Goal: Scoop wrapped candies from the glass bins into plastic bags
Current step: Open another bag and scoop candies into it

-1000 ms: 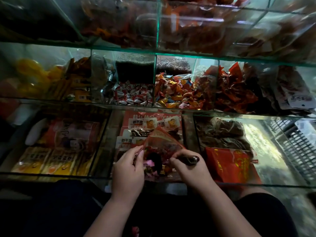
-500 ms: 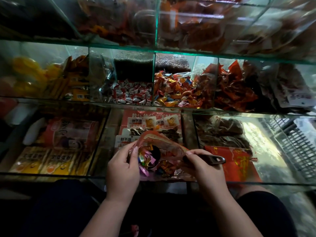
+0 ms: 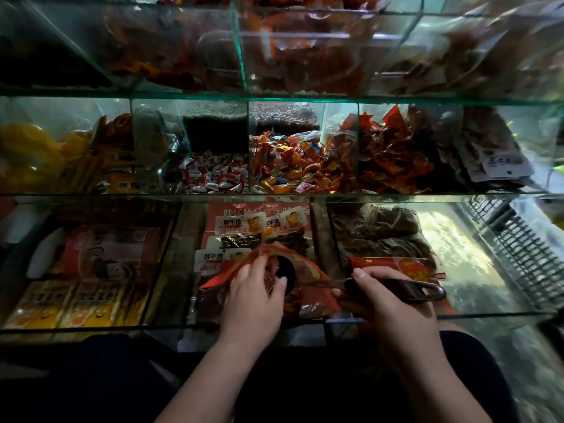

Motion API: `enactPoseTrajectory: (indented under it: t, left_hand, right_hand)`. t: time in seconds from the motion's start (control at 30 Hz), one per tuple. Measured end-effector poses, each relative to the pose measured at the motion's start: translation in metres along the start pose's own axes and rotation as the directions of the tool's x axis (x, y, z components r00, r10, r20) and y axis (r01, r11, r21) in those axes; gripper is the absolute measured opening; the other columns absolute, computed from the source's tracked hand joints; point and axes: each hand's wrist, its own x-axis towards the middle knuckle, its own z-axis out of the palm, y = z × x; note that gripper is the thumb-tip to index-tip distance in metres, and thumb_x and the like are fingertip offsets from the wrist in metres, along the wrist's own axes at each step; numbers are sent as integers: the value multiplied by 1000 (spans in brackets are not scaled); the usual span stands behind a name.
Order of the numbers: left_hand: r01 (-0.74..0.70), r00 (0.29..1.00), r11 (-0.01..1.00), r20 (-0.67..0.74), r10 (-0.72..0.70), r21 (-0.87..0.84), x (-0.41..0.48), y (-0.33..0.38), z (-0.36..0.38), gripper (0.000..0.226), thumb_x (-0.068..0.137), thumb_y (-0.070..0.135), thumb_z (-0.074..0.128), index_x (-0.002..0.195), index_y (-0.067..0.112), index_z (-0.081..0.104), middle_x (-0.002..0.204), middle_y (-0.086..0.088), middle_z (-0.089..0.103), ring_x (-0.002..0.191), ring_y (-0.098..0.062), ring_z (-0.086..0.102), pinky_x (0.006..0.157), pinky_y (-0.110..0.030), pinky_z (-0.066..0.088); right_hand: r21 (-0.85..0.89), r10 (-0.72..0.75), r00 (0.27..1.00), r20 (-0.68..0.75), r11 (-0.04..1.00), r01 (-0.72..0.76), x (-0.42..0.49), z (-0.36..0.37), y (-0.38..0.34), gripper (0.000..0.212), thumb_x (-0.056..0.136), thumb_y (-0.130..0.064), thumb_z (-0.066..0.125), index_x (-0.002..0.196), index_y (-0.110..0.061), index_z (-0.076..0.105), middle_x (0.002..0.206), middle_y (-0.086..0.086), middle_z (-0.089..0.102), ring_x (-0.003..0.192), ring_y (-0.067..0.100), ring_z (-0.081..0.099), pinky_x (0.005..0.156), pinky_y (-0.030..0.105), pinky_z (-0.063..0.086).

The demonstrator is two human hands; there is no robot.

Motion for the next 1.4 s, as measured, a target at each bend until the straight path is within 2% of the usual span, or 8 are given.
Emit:
enactPoseTrajectory:
  t: [0.23,0.57,0.83,1.13,1.2,1.27,1.33,1.4]
  left_hand:
    - [97,989,991,98,-106,96,27,-7,15,52,100,53,41,148,34,36,149,2,45,140,-24,39,115,-46,34]
    - [-226,971,948,-26,238,226,18,17,-17,50,104,42,43,152,28,40,157,8,36,147,-13,26,120,-35,21]
    - [-450,878,875,-93,470,182,69,70,-57,56,98,49,44,148,23,49,155,5,42,147,-12,28,122,-42,24]
    - [-362,904,930,-268,332,-68,81,70,-64,50,99,40,55,146,26,47,145,11,46,129,0,38,102,-24,33]
    - [-340,913,938,-262,314,-62,79,65,-62,49,98,33,60,145,27,48,144,11,46,125,4,36,101,-23,33]
    - [-329,917,942,-258,304,-61,77,62,-61,49,98,29,62,145,27,48,143,11,46,125,3,36,103,-23,32]
    - [-319,923,946,-248,294,-65,75,60,-60,50,97,28,62,145,28,48,143,12,46,125,3,36,103,-23,32]
    - [-312,928,948,-237,289,-68,74,60,-58,51,97,29,62,146,30,47,144,12,45,124,3,34,101,-23,32]
  right_hand:
    - [78,-34,984,172,997,21,-14,-5,-14,20,67,-12,87,85,-10,77,93,25,77,92,43,77,78,40,63]
    - [310,82,985,151,943,-126,-36,-7,-72,64,35,-40,102,82,-6,75,83,27,75,84,54,74,63,44,63]
    - [454,26,998,50,890,-45,-27,0,-99,22,74,-19,63,88,-2,64,75,18,73,90,49,75,82,48,60]
    - [538,-84,991,-101,833,126,54,53,-113,16,99,-18,63,106,-4,62,107,19,73,96,34,78,84,41,64]
    - [397,-214,963,-164,879,263,91,75,-107,6,96,-24,67,101,-21,68,107,10,73,98,22,78,85,35,63]
    - [-23,-464,879,-106,885,464,125,90,-96,3,96,-28,67,96,-30,68,106,0,71,99,11,72,85,28,59]
    - [-447,-627,761,167,640,625,152,93,-83,6,99,-23,64,104,-24,65,112,1,65,100,9,64,87,26,54]
    - [-629,-599,703,384,387,674,169,86,-78,12,100,-20,62,112,-21,62,122,3,58,108,17,59,94,35,53]
